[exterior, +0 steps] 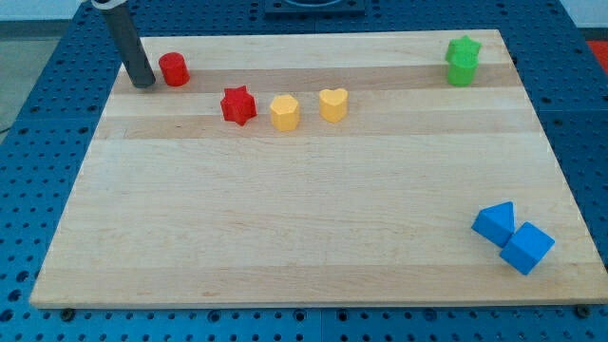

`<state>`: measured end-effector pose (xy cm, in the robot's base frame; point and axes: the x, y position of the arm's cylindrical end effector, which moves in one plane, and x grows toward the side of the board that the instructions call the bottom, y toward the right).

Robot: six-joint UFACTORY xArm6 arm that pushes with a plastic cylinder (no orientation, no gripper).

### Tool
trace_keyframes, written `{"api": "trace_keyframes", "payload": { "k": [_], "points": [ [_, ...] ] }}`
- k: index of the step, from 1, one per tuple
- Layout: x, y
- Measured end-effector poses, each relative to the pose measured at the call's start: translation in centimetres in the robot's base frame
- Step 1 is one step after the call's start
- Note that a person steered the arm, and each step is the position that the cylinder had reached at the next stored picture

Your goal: Push the red star close to the hexagon

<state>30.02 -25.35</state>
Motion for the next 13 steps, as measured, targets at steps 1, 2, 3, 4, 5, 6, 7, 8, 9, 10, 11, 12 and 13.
{"api": "trace_keyframes", "payload": {
  "k": [1, 2, 3, 4, 5, 6, 7, 8, 9, 10, 11, 12, 13],
  "points": [
    [6.2, 3.3],
    [8.1, 7.1],
    [8.1, 8.9],
    [8.7, 13.6],
    [8.7, 13.6],
    [8.7, 13.6],
    [8.7, 12.2],
    [8.3, 9.4],
    [5.2, 9.6],
    [5.2, 9.7],
    [5.1, 12.8],
    [5.1, 12.8],
    [5.8, 12.8]
  ]
}}
